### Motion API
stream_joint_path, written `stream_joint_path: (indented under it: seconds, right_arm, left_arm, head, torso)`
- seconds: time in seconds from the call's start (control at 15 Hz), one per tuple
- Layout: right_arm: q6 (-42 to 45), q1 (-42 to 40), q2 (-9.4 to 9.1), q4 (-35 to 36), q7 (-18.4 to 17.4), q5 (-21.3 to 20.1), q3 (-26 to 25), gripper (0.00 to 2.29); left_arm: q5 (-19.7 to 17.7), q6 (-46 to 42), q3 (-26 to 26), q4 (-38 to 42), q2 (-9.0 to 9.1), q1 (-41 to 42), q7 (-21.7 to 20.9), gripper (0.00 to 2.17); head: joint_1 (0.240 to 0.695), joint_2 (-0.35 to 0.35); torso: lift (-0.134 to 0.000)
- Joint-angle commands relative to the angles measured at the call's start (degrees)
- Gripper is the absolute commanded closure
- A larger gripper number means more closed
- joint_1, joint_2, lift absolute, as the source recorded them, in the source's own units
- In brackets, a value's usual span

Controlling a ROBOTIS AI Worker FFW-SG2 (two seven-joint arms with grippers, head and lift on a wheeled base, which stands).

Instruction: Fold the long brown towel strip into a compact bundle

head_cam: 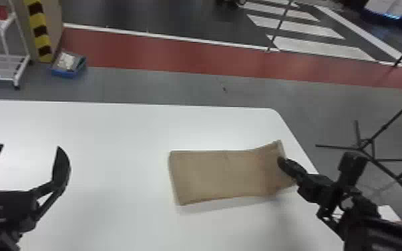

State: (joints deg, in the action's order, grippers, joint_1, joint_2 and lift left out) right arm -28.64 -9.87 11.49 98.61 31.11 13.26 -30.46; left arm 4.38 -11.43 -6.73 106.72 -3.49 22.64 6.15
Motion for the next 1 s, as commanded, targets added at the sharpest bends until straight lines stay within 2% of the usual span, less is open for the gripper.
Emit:
stream_joint_path:
  seconds: [0.0, 0.13, 0.2, 0.33, 0.4, 0.53, 0.6, 0.67, 0.73, 0.93]
  right_arm:
    - [0.91, 1.0, 0.47, 0.71, 0.17, 0.1, -0.3, 1.6]
    - [-0.5, 1.35, 0.56, 2.99, 1.32, 1.5, -3.99, 1.6]
    - [-0.32, 2.05, 1.43, 2.73, 1.67, 2.12, -5.49, 1.6]
    - [-0.5, 3.19, 4.25, -1.49, 1.84, 0.8, -4.61, 1.59]
    - [-0.32, 3.28, 4.95, -3.6, 1.93, -0.78, -3.46, 1.59]
    - [1.08, 3.46, 4.86, -7.03, 2.02, -3.07, -3.2, 1.58]
    - [0.56, 4.07, 4.86, -8.43, 1.84, -3.95, -3.29, 1.25]
    - [0.2, 4.78, 4.77, -9.22, 1.76, -5.0, -3.29, 0.39]
    - [0.56, 4.78, 4.33, -9.05, 1.23, -6.14, -3.64, 0.0]
    - [0.2, 3.9, 2.49, -4.57, 0.7, -5.35, -8.83, 0.06]
  left_arm:
    - [0.37, 0.84, -0.12, -0.29, 0.23, -0.67, 0.0, 0.07]
    - [0.19, 1.02, -0.12, -1.25, 0.15, -0.67, 0.09, 0.07]
    - [-0.34, 1.02, -0.12, -1.43, 0.06, -0.67, 0.0, 0.07]
    - [-0.6, 0.84, -0.03, -1.69, -0.2, -0.76, -0.26, 0.07]
    - [-0.6, 0.84, -0.12, -1.87, -0.2, -1.37, -0.35, 0.07]
    - [-0.6, 1.02, -1.18, -3.98, -0.2, -3.66, -0.97, 0.07]
    - [-0.6, 1.02, -1.44, -4.51, -0.12, -4.27, -1.49, 0.07]
    - [-0.6, 1.02, -1.53, -4.59, -0.03, -4.27, -1.58, 0.07]
    - [-0.6, 1.02, -1.62, -4.59, -0.03, -4.18, -1.58, 0.07]
    - [-0.86, 0.84, -2.06, -4.51, -0.2, -4.18, -1.58, 0.07]
  head:
    - [0.695, -0.309]
    - [0.695, -0.307]
    - [0.695, -0.312]
    - [0.695, -0.335]
    - [0.695, -0.345]
    - [0.695, -0.35]
    - [0.695, -0.35]
    - [0.695, -0.35]
    - [0.695, -0.35]
    - [0.695, -0.35]
  torso:
    - [-0.108]
    - [-0.108]
    - [-0.108]
    - [-0.108]
    - [-0.108]
    - [-0.108]
    - [-0.108]
    - [-0.108]
    - [-0.108]
    - [-0.108]
